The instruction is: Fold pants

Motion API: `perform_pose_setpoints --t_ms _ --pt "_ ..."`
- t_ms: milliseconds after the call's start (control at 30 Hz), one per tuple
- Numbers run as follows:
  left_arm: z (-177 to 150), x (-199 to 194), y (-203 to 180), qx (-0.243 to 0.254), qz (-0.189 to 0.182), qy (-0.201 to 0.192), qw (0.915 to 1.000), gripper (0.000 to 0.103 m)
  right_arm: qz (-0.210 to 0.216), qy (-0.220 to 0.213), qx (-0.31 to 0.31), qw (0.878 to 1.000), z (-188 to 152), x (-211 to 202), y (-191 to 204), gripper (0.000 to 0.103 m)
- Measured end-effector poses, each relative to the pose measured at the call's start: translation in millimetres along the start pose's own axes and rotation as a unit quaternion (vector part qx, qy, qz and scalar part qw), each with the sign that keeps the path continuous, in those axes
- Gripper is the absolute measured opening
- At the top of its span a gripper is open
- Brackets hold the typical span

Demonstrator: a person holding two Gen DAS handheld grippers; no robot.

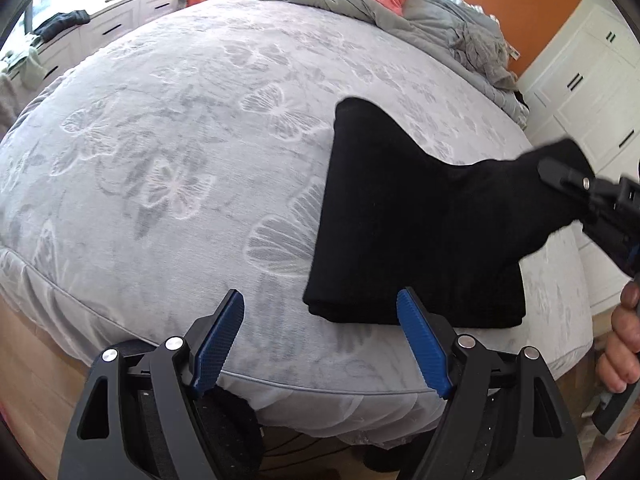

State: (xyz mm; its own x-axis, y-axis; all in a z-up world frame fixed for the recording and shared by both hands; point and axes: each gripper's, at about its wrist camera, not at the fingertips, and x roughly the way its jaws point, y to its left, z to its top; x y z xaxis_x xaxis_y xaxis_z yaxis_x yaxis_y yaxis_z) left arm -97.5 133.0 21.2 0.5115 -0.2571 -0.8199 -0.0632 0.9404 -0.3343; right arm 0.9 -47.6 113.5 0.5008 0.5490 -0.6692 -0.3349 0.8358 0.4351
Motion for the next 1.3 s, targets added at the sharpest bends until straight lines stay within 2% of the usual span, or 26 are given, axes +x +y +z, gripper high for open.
perform_pose_setpoints --t_ms 100,200,267,333,433,533,600,667,733,800,833,900,967,1000,1067,1133,1267,1300 --pt "3.6 -26.6 30.9 -0.026 0.025 -0.026 0.999 0.076 0.027 0.033 -0.067 0.997 7.6 55.8 76.5 0.012" --pt "0.4 -48.2 62.3 -0.051 0.05 -0.042 0.9965 0.076 0.033 0.07 -0.116 0.99 -5.2 104.2 128.6 0.012" --pt "-1.9 -55.8 77.2 -0.062 0.067 -0.045 0.9949 0.076 0.036 0.084 -0.131 0.987 -11.3 119.6 141.8 0.011" --pt "-3.6 -58.9 86.1 -0.068 0.077 -0.043 0.9938 0.076 0.026 0.079 -0.137 0.987 -10.2 114.8 138.0 0.011" --pt "-4.5 -61.3 89.5 -0.07 0.074 -0.043 0.9939 0.076 -0.004 0.039 -0.133 0.99 11.4 67.8 106.3 0.011" --pt "-0.8 -58.0 79.3 -0.06 0.051 -0.042 0.996 0.076 -0.056 -0.02 -0.104 0.993 32.0 -9.3 50.5 0.011" --pt "4.0 -51.7 62.7 -0.043 0.036 -0.041 0.9976 0.076 -0.103 -0.044 -0.069 0.991 22.2 -56.9 -0.9 0.011" --pt "6.9 -43.3 44.8 -0.022 0.025 -0.035 0.9988 0.076 -0.142 -0.032 -0.012 0.989 -9.7 -78.7 -63.7 0.013" --pt "8.4 -31.3 25.0 -0.007 0.009 -0.026 0.9996 0.078 -0.164 0.017 0.035 0.986 -50.4 -66.8 -124.4 0.022" --pt "10.0 -17.1 9.6 -0.002 -0.008 -0.011 0.9999 0.078 -0.223 0.054 0.105 0.968 -96.5 -56.3 -175.6 0.023" --pt "10.4 -8.8 0.3 -0.001 -0.019 0.001 0.9998 0.078 -0.201 0.043 0.141 0.968 -111.7 -64.6 -190.9 0.023" --pt "12.4 3.6 -16.5 0.006 -0.032 0.015 0.9994 0.078 -0.158 -0.008 0.17 0.973 -120.0 -87.6 -199.4 0.023" --pt "16.0 13.9 -34.4 0.021 -0.03 0.022 0.9991 0.078 -0.156 -0.022 0.157 0.975 -109.1 -96.9 -199.8 0.025" --pt "17.7 19.0 -42.6 0.028 -0.033 0.023 0.9988 0.079 -0.158 -0.023 0.146 0.976 -103.4 -95.4 -199.5 0.032" --pt "21.1 31.7 -53.2 0.032 -0.034 0.031 0.9984 0.08 -0.161 -0.015 0.134 0.978 -94.3 -83.6 -198.5 0.045" --pt "23.8 48.4 -59.9 0.027 -0.038 0.044 0.9979 0.08 -0.154 0.007 0.122 0.981 -93.5 -65.1 -197.5 0.045" --pt "24.2 62.3 -66.8 0.03 -0.004 0.038 0.9988 0.08 -0.144 0.04 0.118 0.982 -109.6 -23.3 -190.4 0.046" --pt "23.6 62.8 -70.0 0.038 0.003 0.034 0.9987 0.081 -0.145 0.041 0.116 0.982 -112.9 -17.6 -189.9 0.039"
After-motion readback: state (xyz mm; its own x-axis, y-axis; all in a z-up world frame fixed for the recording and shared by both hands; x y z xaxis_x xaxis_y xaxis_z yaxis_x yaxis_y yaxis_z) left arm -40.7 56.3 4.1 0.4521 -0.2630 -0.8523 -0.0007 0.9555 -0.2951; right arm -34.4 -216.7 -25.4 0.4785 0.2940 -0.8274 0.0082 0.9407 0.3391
